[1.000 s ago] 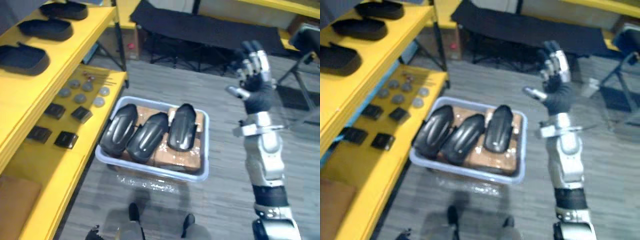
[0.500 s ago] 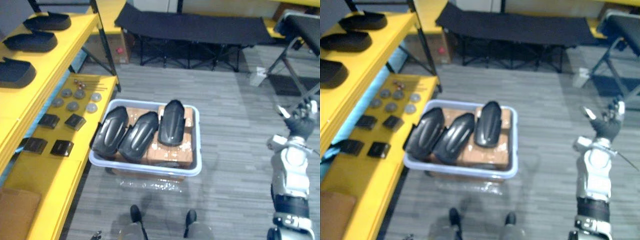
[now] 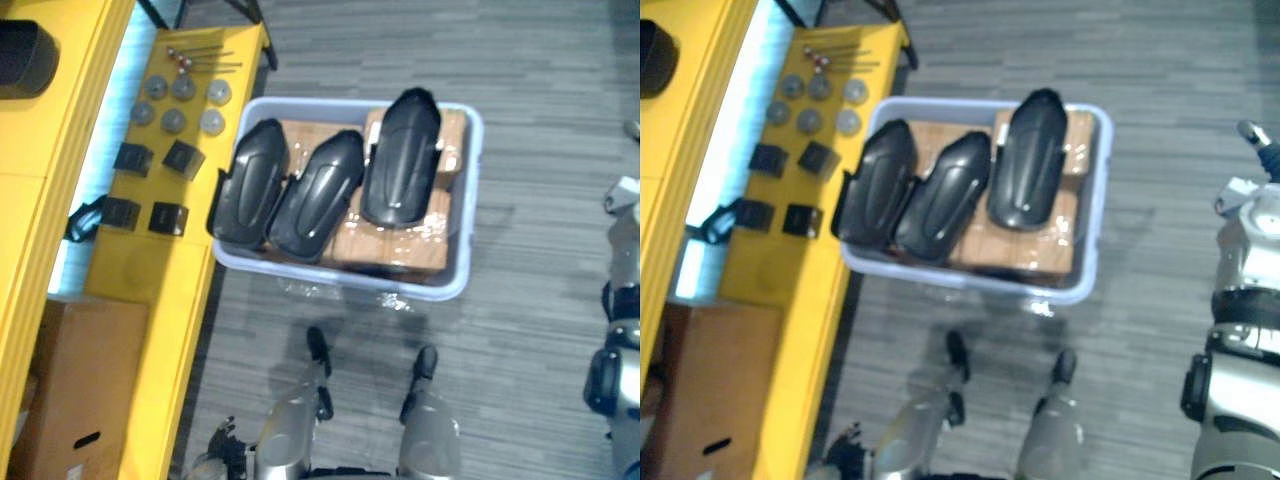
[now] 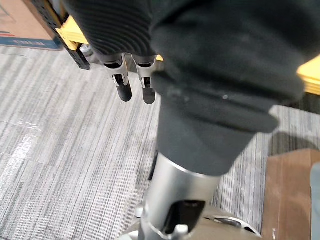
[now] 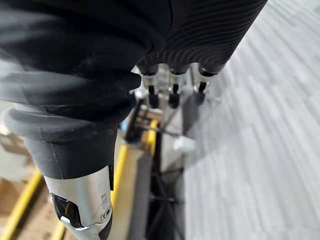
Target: Walk over and take plastic housings, then place them on the shelf
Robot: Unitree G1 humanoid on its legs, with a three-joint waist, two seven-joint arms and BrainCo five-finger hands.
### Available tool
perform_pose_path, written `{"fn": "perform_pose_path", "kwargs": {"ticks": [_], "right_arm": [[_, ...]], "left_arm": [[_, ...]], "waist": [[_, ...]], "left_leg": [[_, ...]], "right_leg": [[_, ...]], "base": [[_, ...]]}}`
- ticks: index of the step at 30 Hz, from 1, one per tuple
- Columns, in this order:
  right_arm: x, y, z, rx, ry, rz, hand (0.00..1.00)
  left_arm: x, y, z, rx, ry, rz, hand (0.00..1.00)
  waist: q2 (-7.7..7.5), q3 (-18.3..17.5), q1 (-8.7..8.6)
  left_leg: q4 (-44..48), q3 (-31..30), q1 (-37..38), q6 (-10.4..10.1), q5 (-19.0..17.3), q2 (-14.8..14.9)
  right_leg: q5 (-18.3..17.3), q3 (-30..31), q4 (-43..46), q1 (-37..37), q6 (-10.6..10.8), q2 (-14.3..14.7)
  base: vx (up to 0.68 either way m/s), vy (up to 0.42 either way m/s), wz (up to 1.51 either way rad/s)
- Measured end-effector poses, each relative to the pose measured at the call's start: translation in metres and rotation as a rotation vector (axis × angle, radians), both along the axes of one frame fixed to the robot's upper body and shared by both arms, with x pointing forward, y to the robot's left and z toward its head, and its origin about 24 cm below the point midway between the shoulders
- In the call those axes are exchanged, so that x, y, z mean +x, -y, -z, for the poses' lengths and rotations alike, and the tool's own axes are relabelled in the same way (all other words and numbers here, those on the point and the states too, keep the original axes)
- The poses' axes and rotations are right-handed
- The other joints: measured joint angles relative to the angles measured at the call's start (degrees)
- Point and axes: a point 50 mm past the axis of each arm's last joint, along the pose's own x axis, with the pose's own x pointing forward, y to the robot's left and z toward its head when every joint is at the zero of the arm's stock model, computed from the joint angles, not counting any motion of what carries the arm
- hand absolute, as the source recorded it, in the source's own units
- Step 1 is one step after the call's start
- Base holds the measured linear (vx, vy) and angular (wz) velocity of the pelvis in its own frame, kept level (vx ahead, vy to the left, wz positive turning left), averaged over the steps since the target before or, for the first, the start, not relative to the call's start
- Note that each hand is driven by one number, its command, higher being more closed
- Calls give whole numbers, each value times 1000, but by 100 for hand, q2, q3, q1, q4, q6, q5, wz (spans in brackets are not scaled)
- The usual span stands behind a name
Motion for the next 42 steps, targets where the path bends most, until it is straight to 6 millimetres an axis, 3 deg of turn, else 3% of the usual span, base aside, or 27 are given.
{"fn": "perform_pose_path", "kwargs": {"ticks": [13, 23, 31, 36, 42], "right_arm": [[18, -46, -22, -362, -28, -290, 0], [35, -72, 0, -343, -106, -411, 0], [46, -76, 8, -319, -208, -493, 0], [48, -71, 23, -277, -300, -526, 0], [50, -66, 32, -232, -371, -491, 0]], "left_arm": [[11, 7, -2, -23, 20, 67, 0], [11, 12, -2, -34, 23, 104, 0], [17, 18, -2, -53, 28, 117, 0], [21, 20, -3, -63, 36, 126, 0], [21, 21, -4, -72, 40, 136, 0]], "waist": [[205, 112, 28], [241, 88, 115], [359, 6, 309], [405, -27, 402], [427, -42, 421]], "left_leg": [[1, -121, -34, 11, 8, -90], [2, -132, -38, 11, 9, -93], [5, -320, -157, 22, 21, -225], [344, -532, -423, 45, -45, -245], [532, -584, -555, 30, -169, -265]], "right_leg": [[-240, -72, 462, -181, -18, -164], [-272, -86, 524, -208, -25, -176], [-488, -158, 875, -383, -19, -351], [-553, -338, 932, -384, -28, -399], [-657, -372, 1071, -478, -52, -469]], "base": [[19, -9, 5], [6, -6, 0], [23, -19, 11], [14, -26, 19], [-24, -21, 6]]}}
